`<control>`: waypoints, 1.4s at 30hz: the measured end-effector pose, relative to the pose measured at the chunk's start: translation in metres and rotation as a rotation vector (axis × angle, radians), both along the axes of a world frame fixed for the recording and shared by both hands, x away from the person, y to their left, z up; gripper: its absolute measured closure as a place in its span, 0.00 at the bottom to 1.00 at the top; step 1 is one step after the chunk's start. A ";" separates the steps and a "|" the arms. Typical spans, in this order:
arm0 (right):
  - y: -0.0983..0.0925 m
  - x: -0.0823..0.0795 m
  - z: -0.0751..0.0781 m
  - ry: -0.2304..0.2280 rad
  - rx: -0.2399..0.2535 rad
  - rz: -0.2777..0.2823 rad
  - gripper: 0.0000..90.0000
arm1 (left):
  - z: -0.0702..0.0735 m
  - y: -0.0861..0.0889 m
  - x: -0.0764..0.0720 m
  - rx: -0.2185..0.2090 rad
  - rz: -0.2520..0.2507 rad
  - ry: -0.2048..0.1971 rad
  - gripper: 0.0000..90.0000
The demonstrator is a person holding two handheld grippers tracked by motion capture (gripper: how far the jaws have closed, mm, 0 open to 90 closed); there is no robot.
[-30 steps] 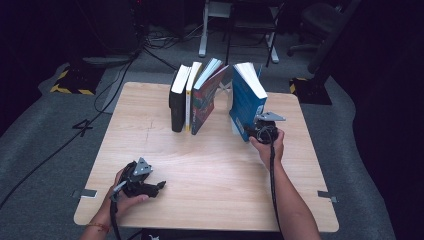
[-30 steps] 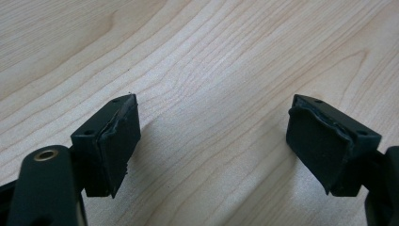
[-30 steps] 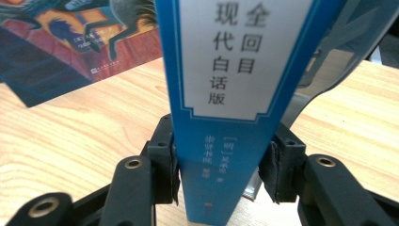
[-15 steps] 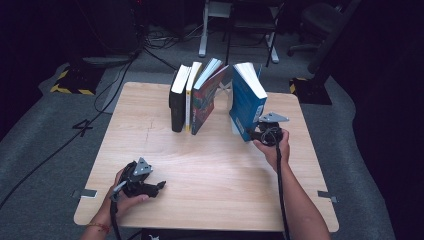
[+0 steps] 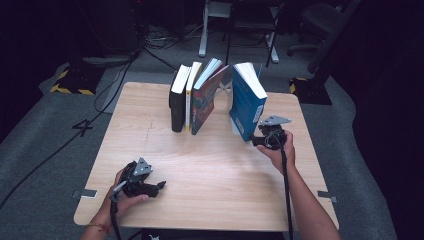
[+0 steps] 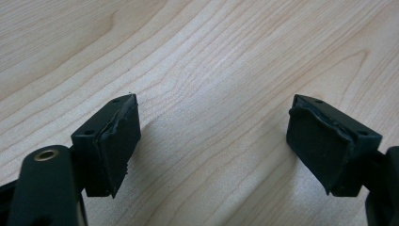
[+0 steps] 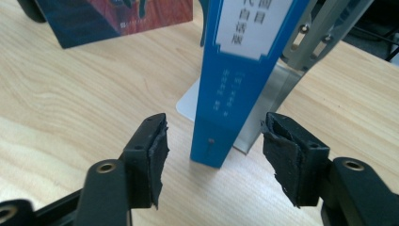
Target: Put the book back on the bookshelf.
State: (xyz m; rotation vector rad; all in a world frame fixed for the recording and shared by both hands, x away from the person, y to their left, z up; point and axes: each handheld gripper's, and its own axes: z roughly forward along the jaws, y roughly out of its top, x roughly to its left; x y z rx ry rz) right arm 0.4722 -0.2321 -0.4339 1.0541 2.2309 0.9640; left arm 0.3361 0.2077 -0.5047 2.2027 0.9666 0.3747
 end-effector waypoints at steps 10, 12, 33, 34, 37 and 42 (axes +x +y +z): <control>-0.012 -0.011 0.002 0.024 -0.022 0.026 0.42 | 0.000 0.000 0.000 -0.001 0.002 -0.001 0.21; -0.014 -0.014 0.003 0.023 -0.026 0.031 0.42 | 0.000 0.000 0.000 -0.001 0.002 0.001 0.20; -0.041 -0.043 -0.005 0.042 -0.088 0.099 0.38 | 0.000 -0.001 0.000 -0.002 0.004 -0.002 0.20; -0.041 -0.044 -0.006 0.040 -0.095 0.100 0.38 | 0.000 -0.001 0.000 -0.002 0.005 -0.001 0.20; -0.042 -0.049 -0.007 0.037 -0.109 0.109 0.38 | 0.000 -0.001 0.000 -0.003 0.004 -0.001 0.20; -0.044 -0.060 -0.008 0.026 -0.130 0.124 0.37 | 0.000 -0.001 0.000 -0.004 0.006 0.001 0.20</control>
